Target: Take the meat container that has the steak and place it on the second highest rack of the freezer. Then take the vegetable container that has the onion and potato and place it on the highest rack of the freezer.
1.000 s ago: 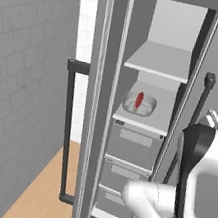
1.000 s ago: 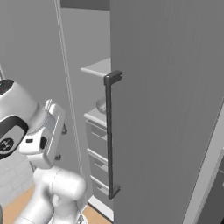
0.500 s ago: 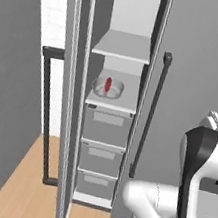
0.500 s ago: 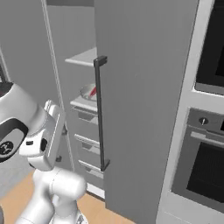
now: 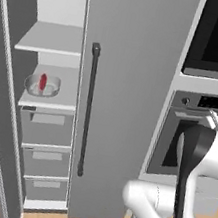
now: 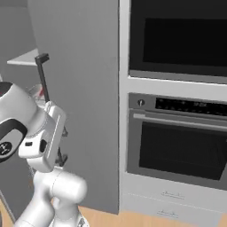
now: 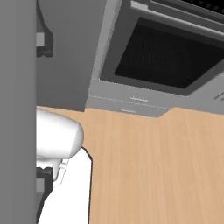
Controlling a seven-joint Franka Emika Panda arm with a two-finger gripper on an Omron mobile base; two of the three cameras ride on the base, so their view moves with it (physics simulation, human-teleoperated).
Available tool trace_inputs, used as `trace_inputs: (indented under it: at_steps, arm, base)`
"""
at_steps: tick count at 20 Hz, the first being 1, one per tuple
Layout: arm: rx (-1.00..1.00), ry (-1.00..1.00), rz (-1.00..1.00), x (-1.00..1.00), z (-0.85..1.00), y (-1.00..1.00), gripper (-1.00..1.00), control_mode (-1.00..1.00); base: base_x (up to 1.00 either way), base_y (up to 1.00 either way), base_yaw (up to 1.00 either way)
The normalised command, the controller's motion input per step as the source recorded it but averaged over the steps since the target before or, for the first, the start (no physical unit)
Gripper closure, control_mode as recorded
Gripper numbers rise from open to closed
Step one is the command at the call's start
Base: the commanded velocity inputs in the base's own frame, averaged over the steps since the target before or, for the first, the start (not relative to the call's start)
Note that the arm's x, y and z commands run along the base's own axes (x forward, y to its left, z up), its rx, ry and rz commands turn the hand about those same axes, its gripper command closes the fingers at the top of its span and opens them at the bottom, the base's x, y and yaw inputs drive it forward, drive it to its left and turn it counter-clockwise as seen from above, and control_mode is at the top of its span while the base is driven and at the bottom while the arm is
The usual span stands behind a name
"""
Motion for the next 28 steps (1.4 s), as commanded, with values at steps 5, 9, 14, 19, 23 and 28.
trace_inputs:
  at_steps: [5,9,14,19,23,28]
  arm:
    - [0.00,0.00,0.00,0.00,0.00,0.00,-1.00,1.00]
    - [0.00,0.00,0.00,0.00,0.00,0.00,-1.00,1.00]
    - [0.00,0.00,0.00,0.00,0.00,0.00,-1.00,1.00]
    - [0.00,0.00,0.00,0.00,0.00,0.00,-1.00,1.00]
    - [0.00,0.00,0.00,0.00,0.00,0.00,-1.00,1.00]
    - [0.00,0.00,0.00,0.00,0.00,0.00,-1.00,1.00]
  base:
    - [0.08,-0.94,-0.27]
    - [0.39,-1.00,-0.20]
    - [0.45,-1.00,-0.14]
    - [0.46,-1.00,-0.04]
    - [0.50,-1.00,0.01]
    - [0.64,-1.00,0.11]
